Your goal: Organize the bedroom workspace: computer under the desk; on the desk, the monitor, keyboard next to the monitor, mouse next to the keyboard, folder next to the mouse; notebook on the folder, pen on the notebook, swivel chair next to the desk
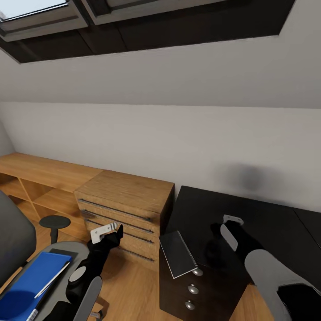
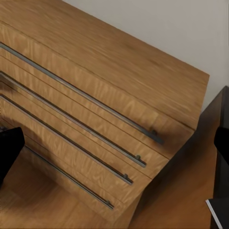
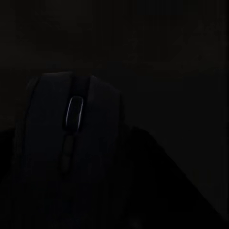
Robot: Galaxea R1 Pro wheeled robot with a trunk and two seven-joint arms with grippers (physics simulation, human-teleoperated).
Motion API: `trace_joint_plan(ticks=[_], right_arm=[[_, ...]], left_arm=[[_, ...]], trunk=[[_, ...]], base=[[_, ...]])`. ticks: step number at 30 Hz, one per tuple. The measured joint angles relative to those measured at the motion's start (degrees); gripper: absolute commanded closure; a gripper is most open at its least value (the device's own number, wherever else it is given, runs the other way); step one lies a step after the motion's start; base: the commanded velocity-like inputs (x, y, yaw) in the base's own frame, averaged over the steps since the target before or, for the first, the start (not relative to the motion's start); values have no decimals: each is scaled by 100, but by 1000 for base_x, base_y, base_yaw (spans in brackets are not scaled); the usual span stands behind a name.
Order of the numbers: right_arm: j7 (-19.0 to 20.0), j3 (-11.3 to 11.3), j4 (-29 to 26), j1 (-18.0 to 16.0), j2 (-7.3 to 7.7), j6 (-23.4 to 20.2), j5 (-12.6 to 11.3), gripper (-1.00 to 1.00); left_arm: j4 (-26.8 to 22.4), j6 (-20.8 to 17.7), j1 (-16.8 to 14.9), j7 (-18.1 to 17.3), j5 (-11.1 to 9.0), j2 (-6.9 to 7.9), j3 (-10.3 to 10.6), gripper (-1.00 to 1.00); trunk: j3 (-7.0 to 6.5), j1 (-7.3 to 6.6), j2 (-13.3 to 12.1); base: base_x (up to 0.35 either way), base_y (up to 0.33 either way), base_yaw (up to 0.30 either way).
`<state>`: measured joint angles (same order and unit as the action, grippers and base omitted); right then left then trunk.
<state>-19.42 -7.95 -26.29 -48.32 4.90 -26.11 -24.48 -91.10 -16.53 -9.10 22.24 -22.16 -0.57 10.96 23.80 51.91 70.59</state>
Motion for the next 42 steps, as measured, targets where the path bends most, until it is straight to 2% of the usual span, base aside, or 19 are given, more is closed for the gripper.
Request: trace_joint_plan(ticks=[4,6,7,12,13,15,16,19,22,34,42], right_arm=[[0,194,-335,11,37,-121,6,100],[-5,238,-811,40,48,-162,18,100],[-8,244,-1156,107,52,-226,20,100],[-17,294,-1974,461,59,-493,16,100],[-14,355,-2264,538,57,-726,11,100],[-11,377,-2406,574,57,-837,8,100],[-9,384,-2463,587,57,-879,7,100],[-14,591,-2556,598,55,-922,9,100],[-15,667,-2572,600,55,-917,5,100],[-17,724,-2592,601,36,-899,6,100],[-18,724,-2581,603,43,-900,6,100]], left_arm=[[9,-6,0,-4,9,2,23,-100],[17,-14,0,-8,6,2,34,-100],[19,-16,0,-8,5,2,36,-100],[55,-17,0,-9,10,0,39,-100],[68,-18,0,-9,12,1,39,-100],[72,-18,0,-9,13,1,39,-100],[73,-18,0,-9,14,2,39,-100],[74,-18,0,-9,14,3,39,-100],[75,-22,0,-9,15,3,39,-100],[74,-27,0,-9,14,3,39,-100],[75,-25,1,-10,14,4,39,-100]], trunk=[[0,0,0],[-1,0,0],[0,0,0],[0,0,0],[0,0,0],[0,0,0],[0,0,0],[0,0,0],[0,0,0],[1,0,0],[1,1,0]], base=[[0,0,0],[0,0,0],[0,0,0],[0,0,-1],[0,0,-11],[0,0,-19],[0,0,-3],[0,0,-23],[0,0,-145],[0,0,-63],[-94,-263,-257]])
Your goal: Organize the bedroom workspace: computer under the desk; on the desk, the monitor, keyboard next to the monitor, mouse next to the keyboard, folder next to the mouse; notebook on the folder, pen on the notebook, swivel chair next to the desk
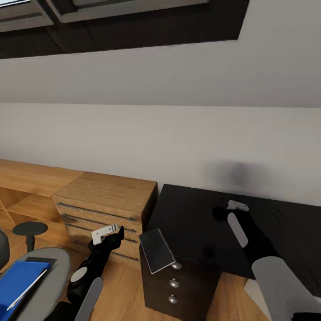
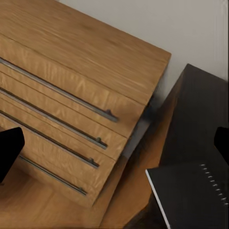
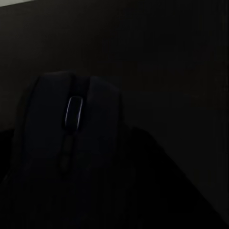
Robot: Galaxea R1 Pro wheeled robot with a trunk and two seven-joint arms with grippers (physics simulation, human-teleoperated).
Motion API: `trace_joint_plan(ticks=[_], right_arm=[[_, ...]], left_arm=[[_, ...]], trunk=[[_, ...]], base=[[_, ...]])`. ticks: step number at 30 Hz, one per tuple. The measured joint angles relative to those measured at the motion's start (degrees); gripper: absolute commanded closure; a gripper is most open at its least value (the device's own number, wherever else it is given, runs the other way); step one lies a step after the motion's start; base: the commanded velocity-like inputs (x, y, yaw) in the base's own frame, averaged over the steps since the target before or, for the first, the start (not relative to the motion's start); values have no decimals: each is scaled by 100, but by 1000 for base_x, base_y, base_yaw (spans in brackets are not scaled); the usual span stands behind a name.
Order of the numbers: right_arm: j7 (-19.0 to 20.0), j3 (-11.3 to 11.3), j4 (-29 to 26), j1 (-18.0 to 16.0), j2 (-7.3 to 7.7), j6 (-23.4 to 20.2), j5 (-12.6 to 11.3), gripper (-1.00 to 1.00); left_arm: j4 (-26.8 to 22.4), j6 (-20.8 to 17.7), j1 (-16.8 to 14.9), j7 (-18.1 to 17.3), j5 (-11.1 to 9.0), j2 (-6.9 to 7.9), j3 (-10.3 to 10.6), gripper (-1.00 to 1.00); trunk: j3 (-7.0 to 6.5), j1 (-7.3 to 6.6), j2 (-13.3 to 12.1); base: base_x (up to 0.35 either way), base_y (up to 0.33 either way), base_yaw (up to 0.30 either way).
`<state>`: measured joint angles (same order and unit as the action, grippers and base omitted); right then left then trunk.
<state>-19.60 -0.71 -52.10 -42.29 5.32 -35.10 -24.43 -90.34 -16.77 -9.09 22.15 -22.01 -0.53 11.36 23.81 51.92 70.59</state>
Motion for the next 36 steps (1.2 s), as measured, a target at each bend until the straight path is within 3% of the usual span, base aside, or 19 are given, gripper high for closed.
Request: trace_joint_plan(ticks=[9,30,36], right_arm=[[1,0,9,1,1,1,3,100],[3,0,142,0,25,35,29,100],[-7,0,229,0,322,28,49,100]], left_arm=[[0,-1,0,0,0,-1,0,-100],[-1,-2,-1,0,0,-1,0,-100],[-1,-2,0,0,-1,-1,-1,-100]], trunk=[[0,-1,0],[2,-1,0],[18,-1,0]], base=[[-98,-255,-271],[-5,-15,-289],[0,0,-293]])
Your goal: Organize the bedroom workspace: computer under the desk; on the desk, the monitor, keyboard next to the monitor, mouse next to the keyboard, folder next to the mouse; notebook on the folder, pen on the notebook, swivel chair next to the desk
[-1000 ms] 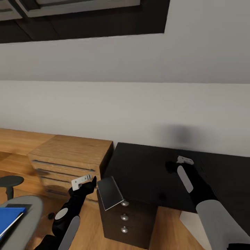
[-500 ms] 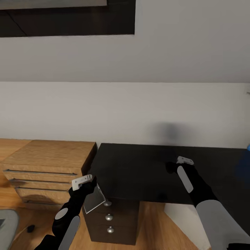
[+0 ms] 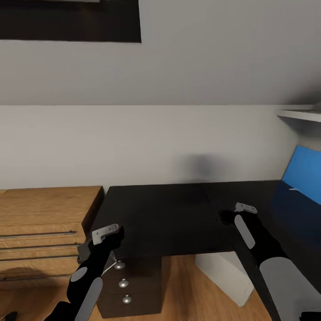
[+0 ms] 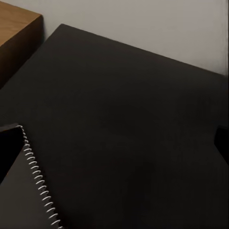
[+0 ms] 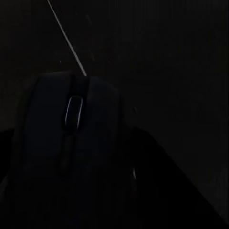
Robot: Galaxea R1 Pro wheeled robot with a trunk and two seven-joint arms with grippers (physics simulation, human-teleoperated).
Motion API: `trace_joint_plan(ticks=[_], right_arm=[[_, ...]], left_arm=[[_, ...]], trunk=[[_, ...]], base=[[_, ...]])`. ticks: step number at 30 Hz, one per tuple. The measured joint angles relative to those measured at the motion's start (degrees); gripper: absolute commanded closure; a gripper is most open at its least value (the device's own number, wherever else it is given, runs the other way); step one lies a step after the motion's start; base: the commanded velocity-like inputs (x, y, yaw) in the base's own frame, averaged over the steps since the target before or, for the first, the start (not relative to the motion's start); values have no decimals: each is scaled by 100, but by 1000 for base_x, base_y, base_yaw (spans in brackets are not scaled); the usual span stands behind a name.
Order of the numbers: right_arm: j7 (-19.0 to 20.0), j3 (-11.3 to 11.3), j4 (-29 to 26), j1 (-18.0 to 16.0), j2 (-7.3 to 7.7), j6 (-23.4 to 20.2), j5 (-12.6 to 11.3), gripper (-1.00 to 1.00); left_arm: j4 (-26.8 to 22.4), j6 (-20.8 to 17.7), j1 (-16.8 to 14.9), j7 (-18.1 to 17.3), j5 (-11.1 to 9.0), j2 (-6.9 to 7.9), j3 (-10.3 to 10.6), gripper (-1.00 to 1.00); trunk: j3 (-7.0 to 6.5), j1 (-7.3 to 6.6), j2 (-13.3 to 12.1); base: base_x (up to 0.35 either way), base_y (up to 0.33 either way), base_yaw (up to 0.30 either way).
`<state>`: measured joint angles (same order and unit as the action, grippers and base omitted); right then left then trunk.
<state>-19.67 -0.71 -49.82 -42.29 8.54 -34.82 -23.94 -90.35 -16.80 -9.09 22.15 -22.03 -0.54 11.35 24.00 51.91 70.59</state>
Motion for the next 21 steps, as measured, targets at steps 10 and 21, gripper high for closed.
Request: trace_joint_plan(ticks=[10,21], right_arm=[[-213,-10,14,-2,118,-8,3,100],[-221,-33,24,-1,126,-24,25,100]], left_arm=[[0,0,0,0,-7,0,0,-100],[0,0,0,0,-1,0,0,-100]], trunk=[[17,0,0],[18,0,0]], base=[[0,0,-293],[0,0,-294]])
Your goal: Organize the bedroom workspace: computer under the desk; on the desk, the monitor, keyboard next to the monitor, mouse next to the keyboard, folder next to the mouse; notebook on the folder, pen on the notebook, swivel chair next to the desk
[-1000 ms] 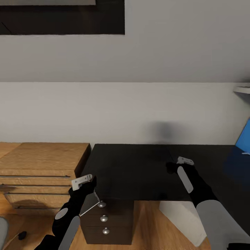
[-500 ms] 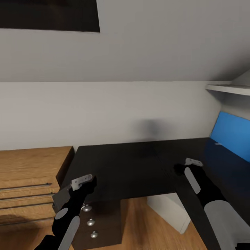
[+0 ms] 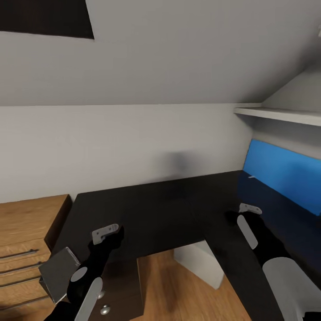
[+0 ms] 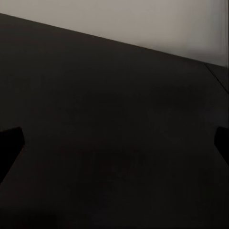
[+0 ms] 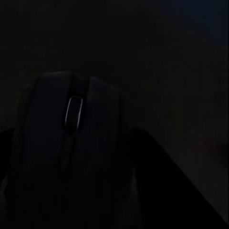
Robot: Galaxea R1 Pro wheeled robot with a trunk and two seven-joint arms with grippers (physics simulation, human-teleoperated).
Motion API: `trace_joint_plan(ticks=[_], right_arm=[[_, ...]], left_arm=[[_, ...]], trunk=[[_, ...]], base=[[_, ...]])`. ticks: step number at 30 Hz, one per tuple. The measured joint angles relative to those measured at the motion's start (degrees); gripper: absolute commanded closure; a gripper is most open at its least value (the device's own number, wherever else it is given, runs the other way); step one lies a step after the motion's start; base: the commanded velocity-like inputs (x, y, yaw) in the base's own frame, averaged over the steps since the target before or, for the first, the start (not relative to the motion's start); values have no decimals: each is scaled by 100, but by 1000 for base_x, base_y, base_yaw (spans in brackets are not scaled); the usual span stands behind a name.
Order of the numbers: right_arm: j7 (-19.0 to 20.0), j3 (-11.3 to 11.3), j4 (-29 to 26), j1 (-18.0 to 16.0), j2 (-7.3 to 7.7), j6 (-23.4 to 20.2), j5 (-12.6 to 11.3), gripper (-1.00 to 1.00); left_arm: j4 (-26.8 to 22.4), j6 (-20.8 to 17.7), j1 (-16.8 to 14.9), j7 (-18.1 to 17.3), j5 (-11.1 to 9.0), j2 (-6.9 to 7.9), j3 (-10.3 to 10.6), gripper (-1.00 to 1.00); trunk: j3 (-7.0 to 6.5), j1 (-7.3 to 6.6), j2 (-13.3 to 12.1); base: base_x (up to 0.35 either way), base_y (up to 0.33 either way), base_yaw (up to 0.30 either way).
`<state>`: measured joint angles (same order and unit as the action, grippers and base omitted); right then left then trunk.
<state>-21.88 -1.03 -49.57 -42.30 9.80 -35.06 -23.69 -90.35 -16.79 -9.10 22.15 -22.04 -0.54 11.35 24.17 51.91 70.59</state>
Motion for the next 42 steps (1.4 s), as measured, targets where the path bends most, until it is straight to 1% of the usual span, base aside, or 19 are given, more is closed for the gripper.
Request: trace_joint_plan(ticks=[16,18,19,22,31,35,37,39,42], right_arm=[[1,-16,188,0,44,13,13,100],[-5,-17,355,-1,44,33,75,100],[-4,-12,443,-2,45,66,199,100],[0,-15,538,-3,45,124,369,100],[0,-17,545,-3,45,140,388,100],[7,-29,543,-3,39,134,405,100],[7,-35,544,-3,32,136,481,100],[12,-42,547,-2,22,140,621,100],[21,-64,556,-1,12,133,689,100]], left_arm=[[-10,-2,6,0,3,0,0,-100],[-29,-2,8,0,3,0,4,-100],[-66,-1,37,0,2,0,56,-100],[-119,-4,85,0,2,0,200,-100],[-123,-9,88,0,3,0,211,-100],[-121,-9,88,0,3,0,211,-100],[-121,-9,88,0,2,0,211,-100],[-123,-9,88,0,1,0,211,-100],[-123,-9,88,0,1,0,213,-100]], trunk=[[0,0,0],[0,0,0],[0,0,0],[0,0,0],[0,0,0],[0,0,0],[0,0,0],[0,0,0],[0,0,0]], base=[[0,0,-297],[0,0,-298],[0,0,-297],[0,0,-298],[0,0,-297],[0,0,-137],[0,0,-24],[0,0,-7],[0,0,-2]])
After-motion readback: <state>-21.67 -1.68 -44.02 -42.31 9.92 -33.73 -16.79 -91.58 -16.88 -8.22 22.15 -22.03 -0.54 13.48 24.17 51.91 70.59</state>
